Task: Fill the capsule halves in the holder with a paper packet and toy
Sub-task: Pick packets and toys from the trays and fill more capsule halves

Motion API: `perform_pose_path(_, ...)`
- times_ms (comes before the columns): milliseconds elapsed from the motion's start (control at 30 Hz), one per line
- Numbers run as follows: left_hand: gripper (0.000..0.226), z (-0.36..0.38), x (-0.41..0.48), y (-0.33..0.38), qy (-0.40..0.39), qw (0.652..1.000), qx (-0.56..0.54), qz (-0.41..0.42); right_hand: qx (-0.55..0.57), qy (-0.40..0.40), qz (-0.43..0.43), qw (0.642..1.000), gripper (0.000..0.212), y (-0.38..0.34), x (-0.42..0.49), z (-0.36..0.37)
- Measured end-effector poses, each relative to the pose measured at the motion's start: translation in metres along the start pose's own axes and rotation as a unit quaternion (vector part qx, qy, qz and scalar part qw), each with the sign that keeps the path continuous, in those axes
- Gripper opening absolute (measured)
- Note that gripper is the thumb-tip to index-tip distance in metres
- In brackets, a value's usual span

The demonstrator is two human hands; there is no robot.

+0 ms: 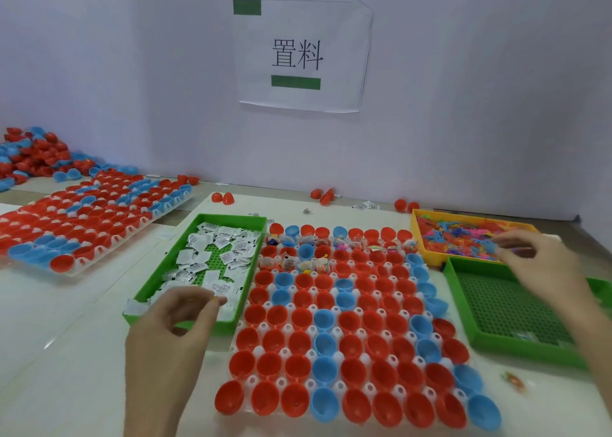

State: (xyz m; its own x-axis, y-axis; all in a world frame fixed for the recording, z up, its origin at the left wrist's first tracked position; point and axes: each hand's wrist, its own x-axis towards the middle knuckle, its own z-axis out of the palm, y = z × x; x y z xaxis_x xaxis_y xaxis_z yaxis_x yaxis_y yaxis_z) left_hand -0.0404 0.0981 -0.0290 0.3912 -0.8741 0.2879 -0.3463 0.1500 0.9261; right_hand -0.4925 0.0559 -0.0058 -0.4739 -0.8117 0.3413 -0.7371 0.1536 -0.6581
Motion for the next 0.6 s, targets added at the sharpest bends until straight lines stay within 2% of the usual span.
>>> perform_pose_path(100,0.015,0.014,0.042,0.003,-0.05,0.99,0.127,0.026,-0.04,-0.007,0.073,0.997,0.016,0.025,0.007,-0.001)
perform_pose_path(167,0.016,0.023,0.067,-0.001,-0.119,0.967,0.225,0.007,-0.06,-0.012,0.088,0.994,0.024,0.032,0.007,0.002)
perform_pose_path(233,0.017,0.031,0.076,-0.006,-0.158,0.95,0.268,-0.022,-0.086,-0.004,0.086,0.993,0.027,0.034,0.005,0.002)
perform_pose_path(367,0.026,0.036,0.075,-0.014,-0.136,0.955,0.263,0.018,-0.138,-0.02,0.072,0.988,0.039,0.031,0.007,0.003)
perform_pose_path(500,0.027,0.038,0.076,-0.018,-0.133,0.961,0.239,0.042,-0.181,-0.096,0.027,0.978,0.043,0.03,0.005,0.015)
perform_pose_path(600,0.019,0.037,0.071,-0.02,-0.088,0.975,0.193,0.061,-0.21,-0.152,0.011,0.966,0.043,0.028,0.005,0.024)
